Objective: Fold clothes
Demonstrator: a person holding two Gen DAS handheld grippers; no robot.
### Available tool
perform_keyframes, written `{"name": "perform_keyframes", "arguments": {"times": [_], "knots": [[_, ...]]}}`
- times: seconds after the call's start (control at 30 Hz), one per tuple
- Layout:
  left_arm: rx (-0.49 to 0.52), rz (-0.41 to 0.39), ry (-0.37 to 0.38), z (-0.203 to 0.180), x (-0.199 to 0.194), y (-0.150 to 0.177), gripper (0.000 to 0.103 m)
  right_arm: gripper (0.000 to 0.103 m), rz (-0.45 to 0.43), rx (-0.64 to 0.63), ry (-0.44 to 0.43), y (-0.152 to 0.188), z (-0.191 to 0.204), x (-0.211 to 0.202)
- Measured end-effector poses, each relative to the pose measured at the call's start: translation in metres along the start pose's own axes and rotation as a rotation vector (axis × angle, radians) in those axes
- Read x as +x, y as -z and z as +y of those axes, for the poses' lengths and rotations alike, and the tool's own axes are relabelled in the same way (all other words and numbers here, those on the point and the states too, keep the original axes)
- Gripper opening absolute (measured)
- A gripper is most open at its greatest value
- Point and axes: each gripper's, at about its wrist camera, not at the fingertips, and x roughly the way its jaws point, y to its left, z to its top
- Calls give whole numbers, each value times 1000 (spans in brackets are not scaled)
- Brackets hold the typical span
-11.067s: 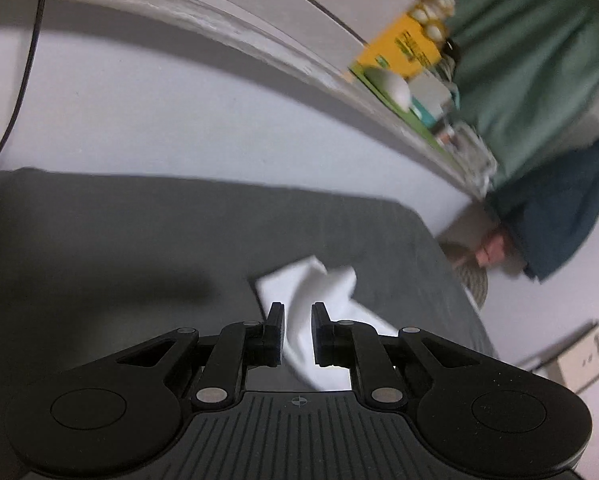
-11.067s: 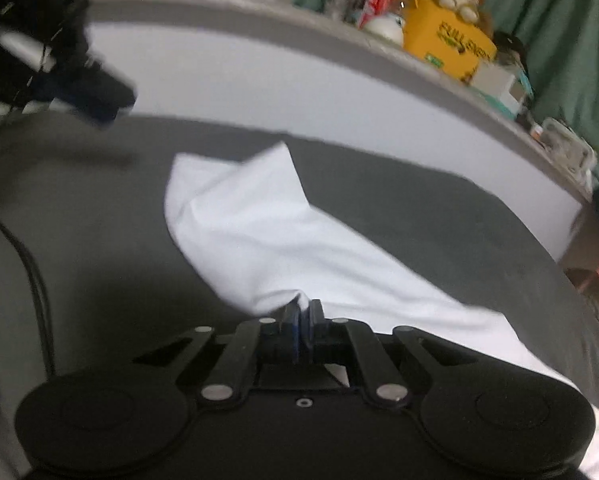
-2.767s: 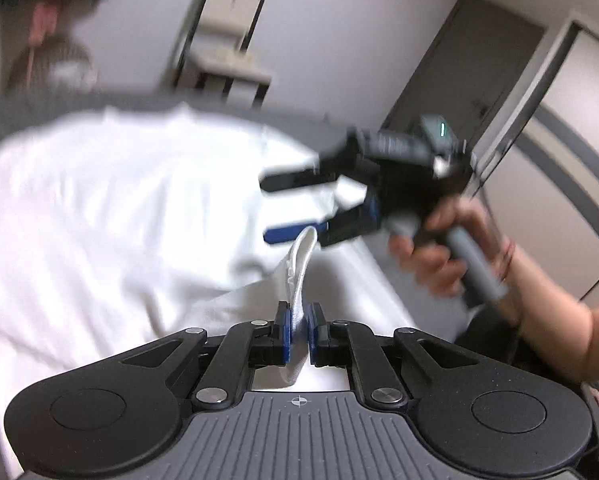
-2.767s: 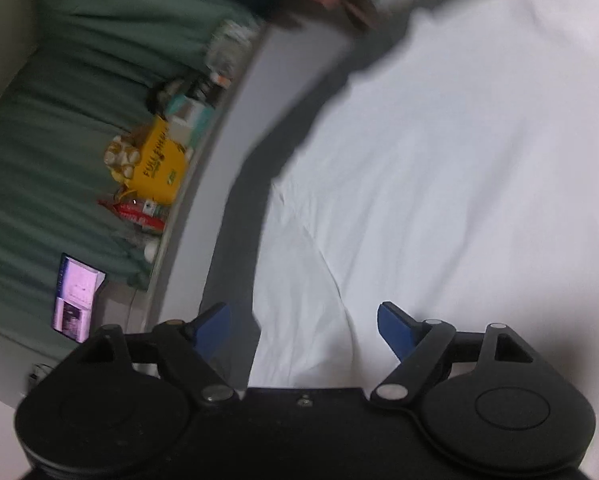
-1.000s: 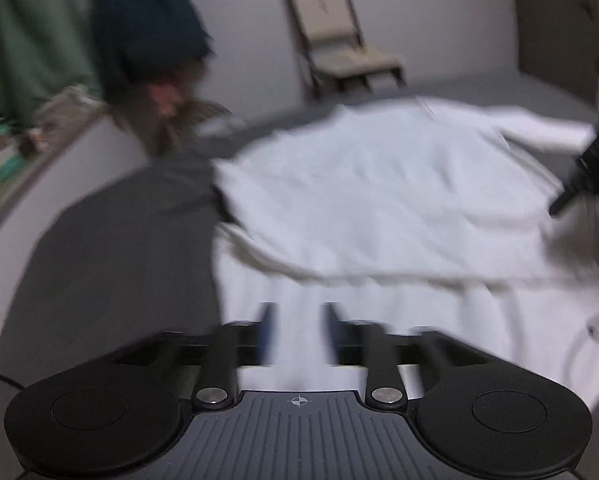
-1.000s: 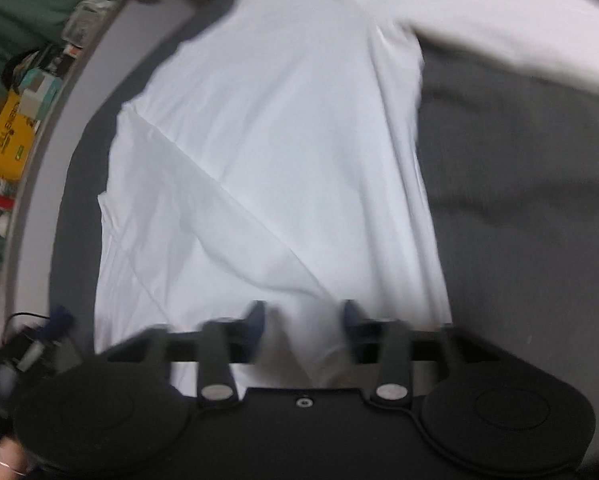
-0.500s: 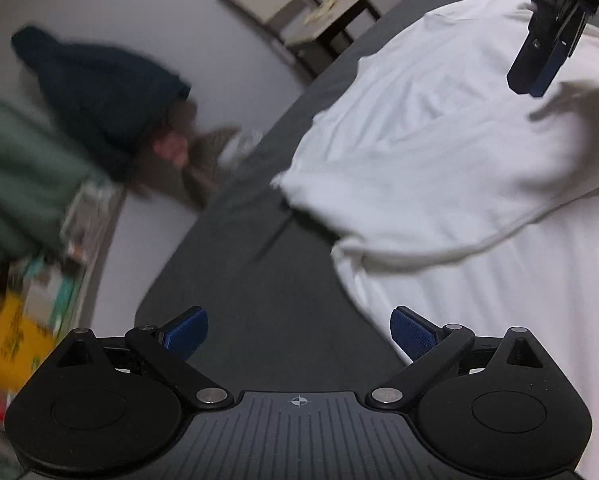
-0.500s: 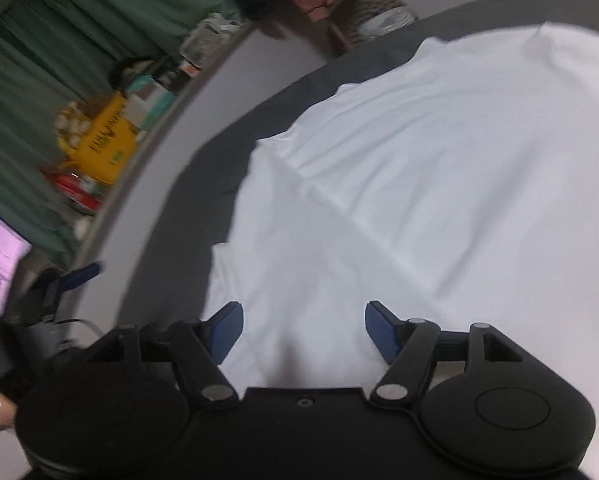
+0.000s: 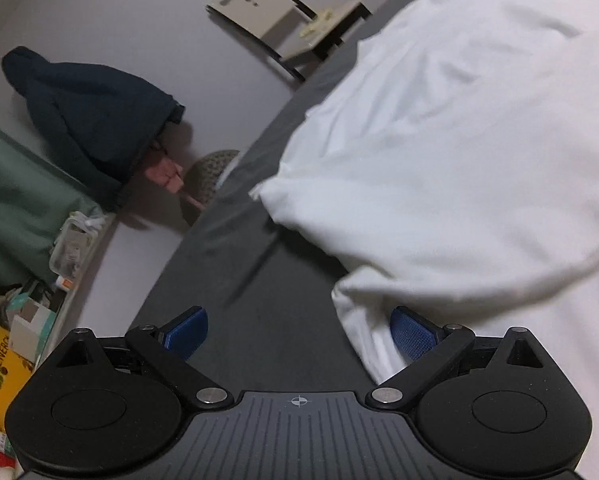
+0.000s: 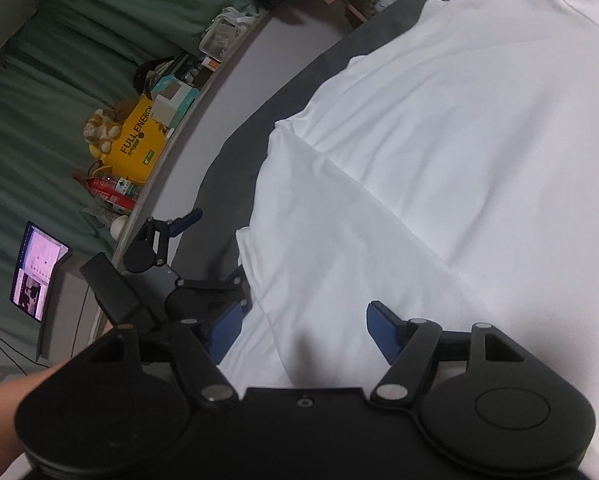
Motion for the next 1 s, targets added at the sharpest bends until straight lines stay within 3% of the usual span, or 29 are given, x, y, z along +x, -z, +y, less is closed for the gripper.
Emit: {"name": "perform_keyframes", "arguments": {"times": [0.2, 0.3, 0.43, 0.63, 1.0], "knots": [[-29, 3, -118, -6, 15, -3, 100, 68, 19, 44, -5, 4, -8, 4], [-119, 47, -187, -1, 16, 7, 103, 68, 21, 47, 8, 5, -9, 4], [-303, 77, -173, 15, 12, 26, 103, 68, 21, 56, 35, 6, -10, 3], [-326, 86, -191, 15, 9, 32, 103, 68, 23, 51, 54, 5, -10, 4], [-274, 119, -121, 25, -6, 39, 103, 68, 18, 8, 58, 3, -2, 5]]}}
